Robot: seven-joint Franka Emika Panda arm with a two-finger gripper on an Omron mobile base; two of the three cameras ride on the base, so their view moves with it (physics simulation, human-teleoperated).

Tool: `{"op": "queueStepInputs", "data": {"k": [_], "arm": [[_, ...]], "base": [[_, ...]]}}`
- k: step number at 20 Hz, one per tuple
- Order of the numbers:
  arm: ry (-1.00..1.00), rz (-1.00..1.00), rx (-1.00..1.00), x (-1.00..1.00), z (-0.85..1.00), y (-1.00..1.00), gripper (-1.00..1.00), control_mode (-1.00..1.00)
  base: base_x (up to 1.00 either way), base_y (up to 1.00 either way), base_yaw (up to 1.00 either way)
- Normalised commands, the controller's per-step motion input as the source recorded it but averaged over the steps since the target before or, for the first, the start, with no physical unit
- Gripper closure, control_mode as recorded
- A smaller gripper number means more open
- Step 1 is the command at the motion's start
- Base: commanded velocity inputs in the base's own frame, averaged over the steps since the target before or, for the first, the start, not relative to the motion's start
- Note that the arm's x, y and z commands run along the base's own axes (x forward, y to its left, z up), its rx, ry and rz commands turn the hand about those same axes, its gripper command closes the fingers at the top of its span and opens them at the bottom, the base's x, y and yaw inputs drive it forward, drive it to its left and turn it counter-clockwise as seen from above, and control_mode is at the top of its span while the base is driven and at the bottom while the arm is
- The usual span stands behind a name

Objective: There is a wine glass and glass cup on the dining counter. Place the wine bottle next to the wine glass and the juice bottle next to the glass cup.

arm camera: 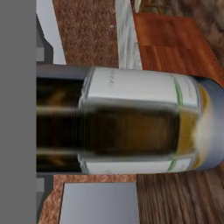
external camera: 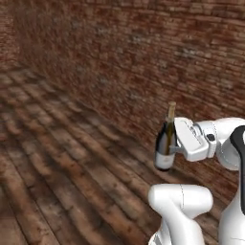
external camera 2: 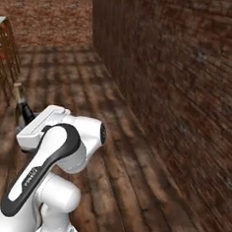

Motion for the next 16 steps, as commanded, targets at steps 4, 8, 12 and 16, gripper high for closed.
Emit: {"op": "queueStepInputs", "data": {"k": [4, 8, 12, 16], "arm": [[0.0, 0.0, 0.0, 0.0, 0.0, 0.0, 1.0, 1.0], [0.0, 0.0, 0.0, 0.0, 0.0, 0.0, 1.0, 1.0], [0.0, 0.0, 0.0, 0.0, 0.0, 0.0, 1.0, 1.0], [0.0, 0.0, 0.0, 0.0, 0.0, 0.0, 1.0, 1.0]], "base": [[1.0, -0.06, 0.57], [1.0, -0.08, 0.47], [1.0, -0.08, 0.45], [1.0, -0.04, 0.42]]}}
